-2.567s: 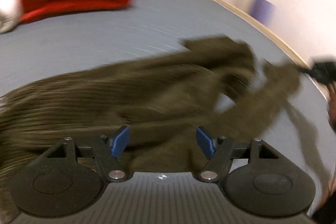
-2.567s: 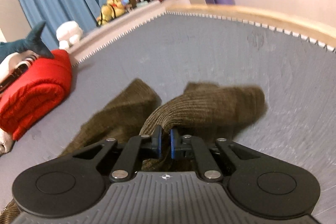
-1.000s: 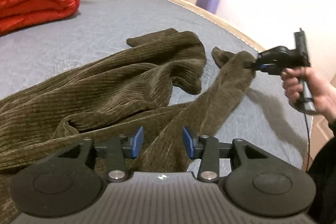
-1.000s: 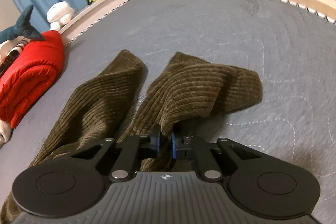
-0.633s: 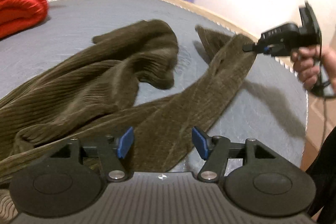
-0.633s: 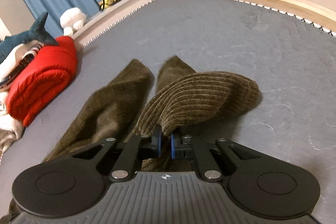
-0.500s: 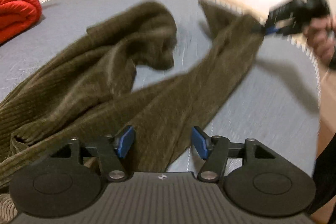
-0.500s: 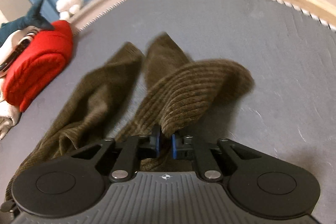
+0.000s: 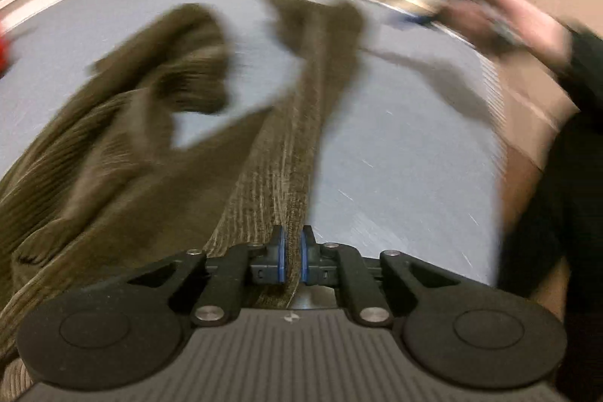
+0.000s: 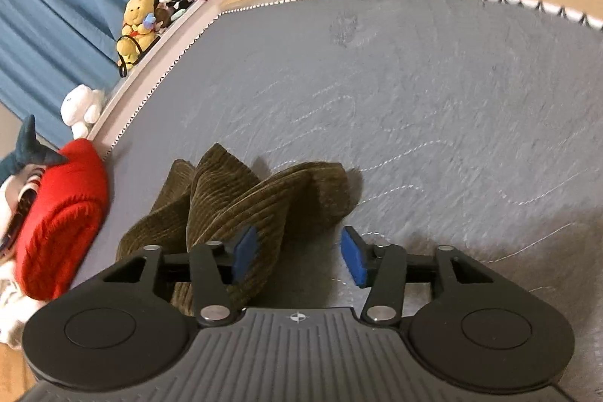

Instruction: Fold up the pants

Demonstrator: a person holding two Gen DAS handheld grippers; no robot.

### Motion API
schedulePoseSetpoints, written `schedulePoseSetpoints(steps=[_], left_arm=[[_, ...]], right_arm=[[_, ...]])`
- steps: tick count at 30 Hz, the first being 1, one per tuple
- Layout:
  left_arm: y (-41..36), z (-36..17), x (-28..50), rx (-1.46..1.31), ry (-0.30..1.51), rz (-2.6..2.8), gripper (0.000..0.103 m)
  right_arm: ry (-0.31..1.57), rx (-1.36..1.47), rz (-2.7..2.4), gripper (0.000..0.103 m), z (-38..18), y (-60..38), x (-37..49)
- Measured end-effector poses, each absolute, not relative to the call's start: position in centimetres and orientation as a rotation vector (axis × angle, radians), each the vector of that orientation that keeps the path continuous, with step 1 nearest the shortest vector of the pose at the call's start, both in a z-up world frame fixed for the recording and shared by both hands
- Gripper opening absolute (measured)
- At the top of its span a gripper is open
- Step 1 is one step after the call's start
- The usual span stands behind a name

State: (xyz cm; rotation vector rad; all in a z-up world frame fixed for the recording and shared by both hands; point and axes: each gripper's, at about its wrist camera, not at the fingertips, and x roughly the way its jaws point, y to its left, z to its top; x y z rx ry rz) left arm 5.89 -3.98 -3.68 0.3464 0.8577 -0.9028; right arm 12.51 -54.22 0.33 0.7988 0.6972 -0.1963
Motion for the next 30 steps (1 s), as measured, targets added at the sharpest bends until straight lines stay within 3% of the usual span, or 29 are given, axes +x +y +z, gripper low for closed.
schedulePoseSetpoints(steps=[4,7,8,10,15,17,18,19,22,27,30], left_arm=[[-2.9,-4.7,3.5,0.391,0.91,-1.011,0.009],[-2.0,-4.6,3.3,0.326,0.911,-1.018,0.011],[-1.6,-4.4,3.6,0.302,0.9,-1.01,0.014],[-1.0,-3.7,3.8,0.268,0.882,-0.991,0.031],[-0.5,-2.1,4.5,0.227,0.83,-0.917,0.037],[-0.2,-1.7,5.0,0.216,0.818,-0.877,0.038],[-0.3,-1.7,5.6,0.215,0.814,-0.854,0.039],[-0.1,-1.5,5.8,0.215,0.808,-0.828,0.039],[0.0,-1.3,7.0,0.203,0.802,-0.724,0.04],[1.1,-0.3,8.4,0.14,0.796,-0.572,0.042],[2.0,0.3,9.0,0.086,0.8,-0.508,0.047]], right_arm=[[0.719,0.827,-0.195,0.069,-1.1,-54.2,14.0],[0.743,0.865,-0.216,0.07,-2.5,-54.4,15.5],[0.75,0.876,-0.221,0.07,-3.0,-54.5,15.8],[0.757,0.898,-0.23,0.07,-3.7,-54.5,16.6],[0.773,0.881,-0.274,0.07,-4.7,-54.4,18.1],[0.788,0.862,-0.278,0.059,-5.2,-54.3,18.6],[0.789,0.853,-0.271,0.03,-5.3,-54.4,18.7],[0.785,0.841,-0.266,0.011,-5.3,-54.4,18.8],[0.725,0.792,-0.293,0.008,-3.3,-54.6,18.1],[0.458,0.681,-0.364,0.007,3.5,-54.8,12.8],[0.39,0.617,-0.47,0.007,5.4,-54.8,8.2]])
